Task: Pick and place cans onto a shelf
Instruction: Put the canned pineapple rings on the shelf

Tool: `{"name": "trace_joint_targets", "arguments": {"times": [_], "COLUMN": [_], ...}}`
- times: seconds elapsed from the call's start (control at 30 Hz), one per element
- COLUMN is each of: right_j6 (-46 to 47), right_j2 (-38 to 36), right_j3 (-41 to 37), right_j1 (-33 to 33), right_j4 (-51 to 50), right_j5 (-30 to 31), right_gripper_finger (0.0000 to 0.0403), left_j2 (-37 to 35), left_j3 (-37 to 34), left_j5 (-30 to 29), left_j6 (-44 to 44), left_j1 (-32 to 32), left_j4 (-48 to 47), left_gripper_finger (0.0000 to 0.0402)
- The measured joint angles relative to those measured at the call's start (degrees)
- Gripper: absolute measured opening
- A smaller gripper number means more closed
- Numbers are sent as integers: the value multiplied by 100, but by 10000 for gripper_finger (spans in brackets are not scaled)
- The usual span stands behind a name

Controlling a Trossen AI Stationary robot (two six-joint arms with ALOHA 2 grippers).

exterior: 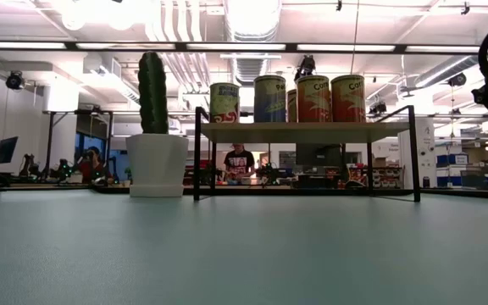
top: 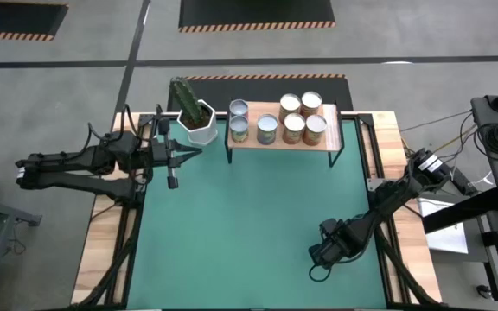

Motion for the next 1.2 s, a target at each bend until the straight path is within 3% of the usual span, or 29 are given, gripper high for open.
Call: {"name": "trace_joint_targets", "arguments": {"times": [0.2, 0.43, 0.6, 1.0, 1.1, 1.2], "right_j6": [19, -160, -863, -3309, -3715, -4321], "right_j2": [-81, -257, -458, -506, -506, -625], "right_j3": [-2, 132, 603, 2839, 3210, 3326], "right_j1": [-11, -247, -773, -2265, -2591, -2941], "right_j4": [0, -249, -1180, -3643, -4355, -4345], "right_j5": [-7, -47, 39, 1651, 1896, 2021], "right_gripper_finger": [265, 285, 285, 287, 288, 288], "left_j2": [1, 2, 2, 2, 0, 2], "left_j3": [0, 0, 0, 0, 0, 0], "left_j5": [0, 0, 0, 2, 2, 2], "left_j6": [0, 0, 0, 2, 2, 2], "left_j1": [1, 0, 0, 0, 0, 0], "left_j4": [1, 32, 35, 36, 33, 33], "left_gripper_finger": [0, 0, 0, 0, 0, 0]}}
